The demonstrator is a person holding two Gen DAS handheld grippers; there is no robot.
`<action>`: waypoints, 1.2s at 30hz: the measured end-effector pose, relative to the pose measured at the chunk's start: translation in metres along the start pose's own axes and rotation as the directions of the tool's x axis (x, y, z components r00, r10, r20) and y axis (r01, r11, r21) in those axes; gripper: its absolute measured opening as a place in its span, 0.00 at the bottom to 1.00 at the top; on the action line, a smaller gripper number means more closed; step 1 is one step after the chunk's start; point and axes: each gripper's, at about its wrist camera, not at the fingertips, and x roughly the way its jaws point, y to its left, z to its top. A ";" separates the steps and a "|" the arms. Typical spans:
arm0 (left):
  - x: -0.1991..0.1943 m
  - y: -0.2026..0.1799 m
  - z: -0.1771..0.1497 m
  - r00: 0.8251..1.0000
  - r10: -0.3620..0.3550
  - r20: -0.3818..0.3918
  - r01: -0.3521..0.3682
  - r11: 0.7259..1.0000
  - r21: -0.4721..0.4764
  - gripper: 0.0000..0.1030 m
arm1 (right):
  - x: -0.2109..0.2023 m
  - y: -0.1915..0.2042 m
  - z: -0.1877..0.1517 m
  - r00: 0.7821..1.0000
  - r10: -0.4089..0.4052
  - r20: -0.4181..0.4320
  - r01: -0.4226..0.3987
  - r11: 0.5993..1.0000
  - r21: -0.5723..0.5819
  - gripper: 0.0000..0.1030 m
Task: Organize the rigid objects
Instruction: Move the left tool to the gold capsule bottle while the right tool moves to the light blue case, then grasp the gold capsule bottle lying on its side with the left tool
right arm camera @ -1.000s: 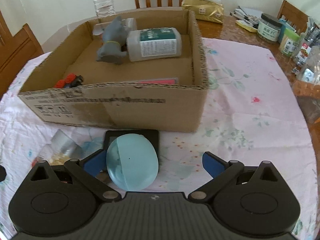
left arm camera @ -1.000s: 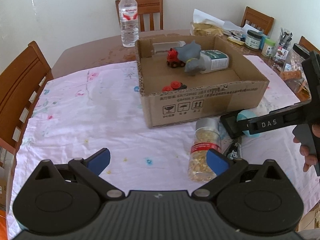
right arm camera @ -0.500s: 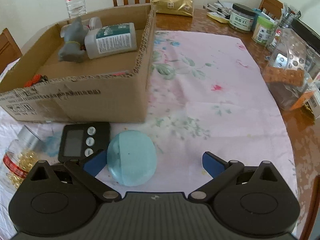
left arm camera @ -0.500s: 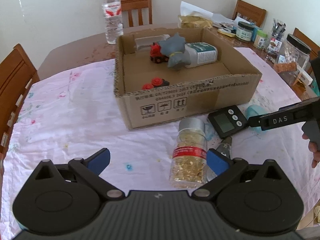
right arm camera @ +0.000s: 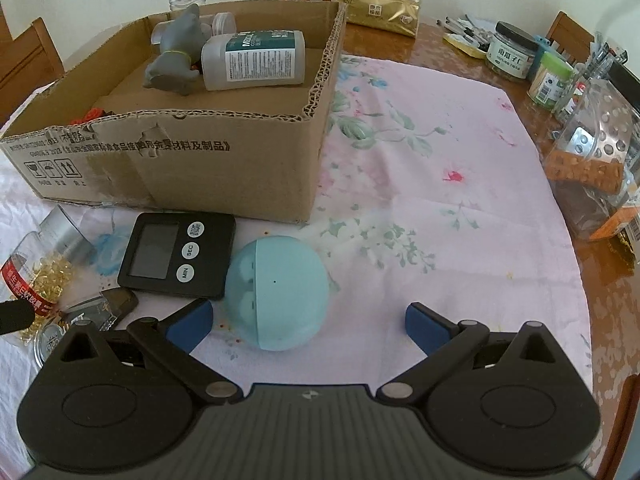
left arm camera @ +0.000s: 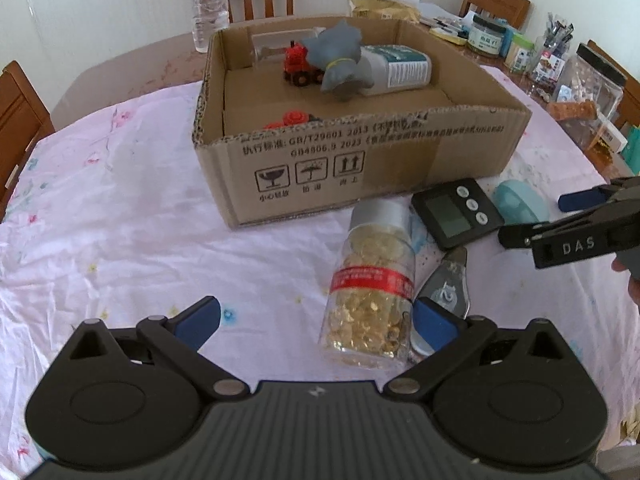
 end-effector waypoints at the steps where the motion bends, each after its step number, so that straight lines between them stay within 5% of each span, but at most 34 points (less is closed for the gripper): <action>1: 0.000 0.001 -0.001 1.000 0.003 -0.001 -0.003 1.000 0.007 0.99 | 0.000 0.000 -0.001 1.000 -0.002 0.004 0.002 1.000 0.003 1.00; 20: 0.014 0.029 0.000 0.986 0.164 0.004 -0.164 0.986 -0.008 0.99 | -0.003 0.001 -0.005 0.999 -0.002 0.032 0.002 1.000 0.003 1.00; 28: 0.007 0.011 -0.009 1.000 0.024 -0.001 -0.024 1.000 -0.001 0.99 | -0.004 0.000 -0.008 0.999 0.003 0.054 -0.003 1.000 -0.007 1.00; 36: 0.007 -0.013 -0.006 0.999 -0.027 0.037 0.028 1.000 -0.012 0.99 | -0.004 -0.003 -0.010 0.997 0.029 0.067 -0.027 0.999 -0.045 1.00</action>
